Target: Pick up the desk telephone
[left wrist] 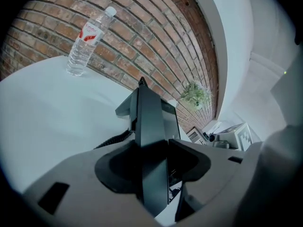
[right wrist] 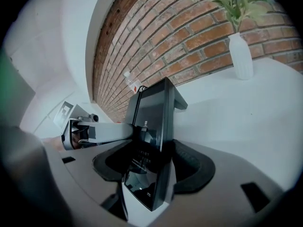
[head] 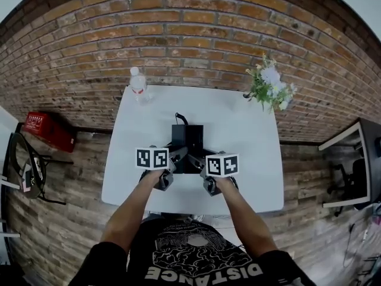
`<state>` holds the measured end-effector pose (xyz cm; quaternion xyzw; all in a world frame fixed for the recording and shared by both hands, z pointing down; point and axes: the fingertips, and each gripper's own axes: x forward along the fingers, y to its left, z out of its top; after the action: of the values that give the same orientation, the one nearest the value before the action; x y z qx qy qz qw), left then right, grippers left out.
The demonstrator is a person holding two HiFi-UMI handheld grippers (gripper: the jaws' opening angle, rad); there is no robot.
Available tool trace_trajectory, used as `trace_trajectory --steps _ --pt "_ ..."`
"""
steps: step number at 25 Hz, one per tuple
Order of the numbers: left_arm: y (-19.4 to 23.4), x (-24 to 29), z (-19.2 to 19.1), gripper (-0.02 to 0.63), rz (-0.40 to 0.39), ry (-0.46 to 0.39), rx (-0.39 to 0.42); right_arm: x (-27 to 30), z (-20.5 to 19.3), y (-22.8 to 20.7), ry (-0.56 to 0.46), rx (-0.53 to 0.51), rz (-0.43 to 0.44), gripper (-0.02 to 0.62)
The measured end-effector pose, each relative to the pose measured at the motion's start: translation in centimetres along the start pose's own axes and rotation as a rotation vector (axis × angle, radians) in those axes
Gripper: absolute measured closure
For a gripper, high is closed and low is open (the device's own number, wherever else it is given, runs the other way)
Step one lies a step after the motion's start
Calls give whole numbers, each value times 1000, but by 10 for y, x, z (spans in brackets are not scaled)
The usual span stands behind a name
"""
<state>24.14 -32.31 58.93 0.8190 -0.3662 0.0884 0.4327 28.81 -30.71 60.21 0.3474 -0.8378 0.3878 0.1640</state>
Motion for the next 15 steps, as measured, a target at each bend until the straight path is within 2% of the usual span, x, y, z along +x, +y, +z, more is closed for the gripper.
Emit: trace_trajectory --steps 5,15 --pt "-12 -12 14 396 5 -25 63 -8 14 13 -42 -53 -10 339" --pt "-45 -51 71 396 -30 -157 131 -34 75 56 -203 -157 -19 341"
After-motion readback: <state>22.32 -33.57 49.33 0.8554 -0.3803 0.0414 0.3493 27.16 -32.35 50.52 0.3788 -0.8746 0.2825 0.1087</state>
